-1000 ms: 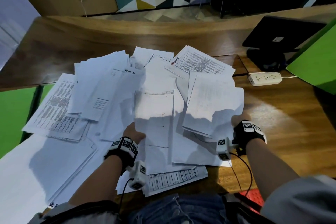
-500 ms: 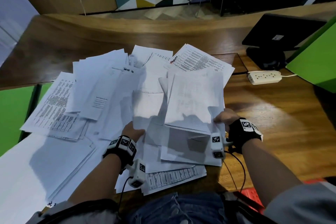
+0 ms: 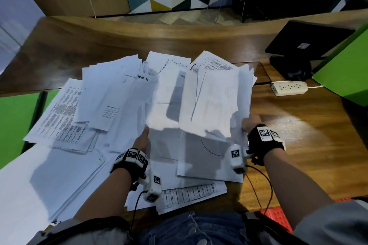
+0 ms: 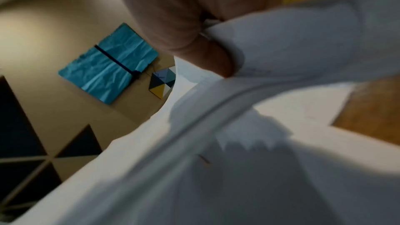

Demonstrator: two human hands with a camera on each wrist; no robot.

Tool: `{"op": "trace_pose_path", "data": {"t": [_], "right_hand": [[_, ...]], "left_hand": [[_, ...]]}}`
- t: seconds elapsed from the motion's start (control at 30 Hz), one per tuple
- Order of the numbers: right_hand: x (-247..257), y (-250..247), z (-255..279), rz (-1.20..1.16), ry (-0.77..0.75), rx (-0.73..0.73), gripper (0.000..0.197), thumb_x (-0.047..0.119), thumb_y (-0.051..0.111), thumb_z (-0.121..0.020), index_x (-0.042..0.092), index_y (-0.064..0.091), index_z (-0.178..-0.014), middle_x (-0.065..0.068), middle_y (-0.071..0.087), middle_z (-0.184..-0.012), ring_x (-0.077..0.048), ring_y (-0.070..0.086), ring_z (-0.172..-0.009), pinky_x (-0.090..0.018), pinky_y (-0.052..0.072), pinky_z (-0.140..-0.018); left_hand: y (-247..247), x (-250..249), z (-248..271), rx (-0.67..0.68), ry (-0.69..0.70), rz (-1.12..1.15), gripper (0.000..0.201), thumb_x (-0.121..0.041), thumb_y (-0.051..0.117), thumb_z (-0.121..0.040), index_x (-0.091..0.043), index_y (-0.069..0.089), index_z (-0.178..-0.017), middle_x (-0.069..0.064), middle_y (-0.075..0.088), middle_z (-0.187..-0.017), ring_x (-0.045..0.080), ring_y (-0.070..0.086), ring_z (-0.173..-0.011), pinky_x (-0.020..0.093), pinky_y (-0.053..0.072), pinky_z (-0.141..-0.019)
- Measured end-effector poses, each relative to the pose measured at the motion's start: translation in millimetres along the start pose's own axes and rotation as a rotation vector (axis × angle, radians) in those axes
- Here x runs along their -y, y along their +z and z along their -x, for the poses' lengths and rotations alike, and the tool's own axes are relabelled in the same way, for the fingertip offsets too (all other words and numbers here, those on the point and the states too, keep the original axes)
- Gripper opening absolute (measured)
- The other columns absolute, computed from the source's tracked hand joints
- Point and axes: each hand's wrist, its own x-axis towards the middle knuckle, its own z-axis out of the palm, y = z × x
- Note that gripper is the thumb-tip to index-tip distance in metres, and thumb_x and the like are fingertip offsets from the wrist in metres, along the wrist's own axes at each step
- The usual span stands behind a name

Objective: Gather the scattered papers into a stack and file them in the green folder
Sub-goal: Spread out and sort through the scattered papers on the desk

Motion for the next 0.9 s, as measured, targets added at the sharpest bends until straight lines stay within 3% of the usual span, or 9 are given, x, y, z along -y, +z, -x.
{"op": "trace_pose_path", "data": {"t": [0.07, 0.13, 0.2, 0.27, 0.33, 0.43, 0.6, 0.77, 0.9], "right_hand": [[-16, 5, 1, 0.06, 0.056, -0.019, 0.037, 0.006, 0.044, -0.094, -0.009, 0.052, -0.127, -0.026, 0.058, -0.128, -0.039, 0.057, -0.113, -0.032, 0.043, -0.083], [-35, 13, 4, 0.118, 0.094, 0.013, 0.035, 0.01, 0.044, -0.094, -0.004, 0.057, -0.123, -0.025, 0.063, -0.117, -0.034, 0.059, -0.095, -0.03, 0.043, -0.074], [-47, 20, 5, 0.177, 0.128, 0.03, 0.031, 0.014, 0.045, -0.094, -0.002, 0.059, -0.117, -0.022, 0.062, -0.099, -0.028, 0.056, -0.076, -0.026, 0.041, -0.061], [-54, 25, 2, 0.18, 0.137, 0.031, 0.035, 0.017, 0.052, -0.09, -0.002, 0.057, -0.119, -0.018, 0.061, -0.092, -0.024, 0.057, -0.069, -0.026, 0.044, -0.059], [-59, 25, -9, 0.137, 0.152, -0.04, 0.063, 0.023, 0.066, -0.081, -0.004, 0.044, -0.134, -0.021, 0.061, -0.113, -0.032, 0.063, -0.096, -0.037, 0.053, -0.078], [-54, 16, -17, 0.152, 0.145, -0.172, 0.091, 0.035, 0.073, -0.076, -0.002, 0.027, -0.145, -0.021, 0.043, -0.144, -0.038, 0.043, -0.132, -0.047, 0.041, -0.106], [-35, 20, 11, 0.34, 0.006, 0.053, 0.067, 0.021, 0.057, -0.093, -0.001, 0.023, -0.146, -0.024, 0.036, -0.147, -0.037, 0.038, -0.133, -0.039, 0.036, -0.104], [-31, 41, 14, 0.522, -0.253, 0.094, 0.081, 0.014, 0.063, -0.083, 0.014, 0.018, -0.15, -0.013, 0.029, -0.147, -0.035, 0.033, -0.132, -0.042, 0.037, -0.105], [-27, 48, 14, 0.602, -0.321, 0.124, 0.08, 0.013, 0.062, -0.08, 0.019, 0.02, -0.149, -0.011, 0.032, -0.141, -0.033, 0.032, -0.128, -0.047, 0.037, -0.106]], "left_hand": [[-1, 2, -1, 0.012, -0.004, 0.004, 0.074, -0.063, 0.038, -0.089, -0.004, 0.048, -0.134, 0.02, 0.047, -0.14, 0.033, 0.045, -0.129, 0.042, 0.032, -0.111], [0, 0, 3, 0.018, 0.0, -0.003, 0.08, -0.061, 0.036, -0.091, -0.003, 0.031, -0.145, 0.018, 0.029, -0.153, 0.034, 0.03, -0.141, 0.045, 0.023, -0.117], [1, -2, 7, 0.026, 0.028, -0.014, 0.076, -0.056, 0.035, -0.094, -0.002, 0.028, -0.146, 0.019, 0.027, -0.154, 0.034, 0.028, -0.142, 0.044, 0.022, -0.118], [2, -5, 10, 0.019, 0.058, -0.031, 0.071, -0.052, 0.035, -0.096, -0.001, 0.03, -0.145, 0.019, 0.031, -0.152, 0.033, 0.03, -0.141, 0.042, 0.022, -0.118], [2, -5, 7, 0.008, 0.089, -0.068, 0.067, -0.049, 0.035, -0.097, -0.003, 0.032, -0.144, 0.018, 0.039, -0.146, 0.033, 0.04, -0.135, 0.044, 0.025, -0.117], [2, -5, 1, -0.046, 0.142, -0.091, 0.061, -0.047, 0.04, -0.095, -0.002, 0.04, -0.136, 0.018, 0.051, -0.126, 0.03, 0.051, -0.116, 0.044, 0.035, -0.106], [8, -6, 4, -0.038, 0.164, -0.08, 0.059, -0.039, 0.054, -0.091, -0.005, 0.037, -0.137, 0.017, 0.049, -0.134, 0.032, 0.048, -0.123, 0.039, 0.036, -0.102], [12, -7, 2, 0.008, 0.182, -0.129, 0.076, -0.037, 0.06, -0.089, -0.003, 0.023, -0.146, 0.015, 0.034, -0.15, 0.031, 0.037, -0.136, 0.04, 0.031, -0.111], [14, -5, 0, 0.006, 0.196, -0.219, 0.084, -0.034, 0.063, -0.086, -0.002, 0.017, -0.148, 0.017, 0.028, -0.154, 0.032, 0.033, -0.139, 0.042, 0.031, -0.114]]}}
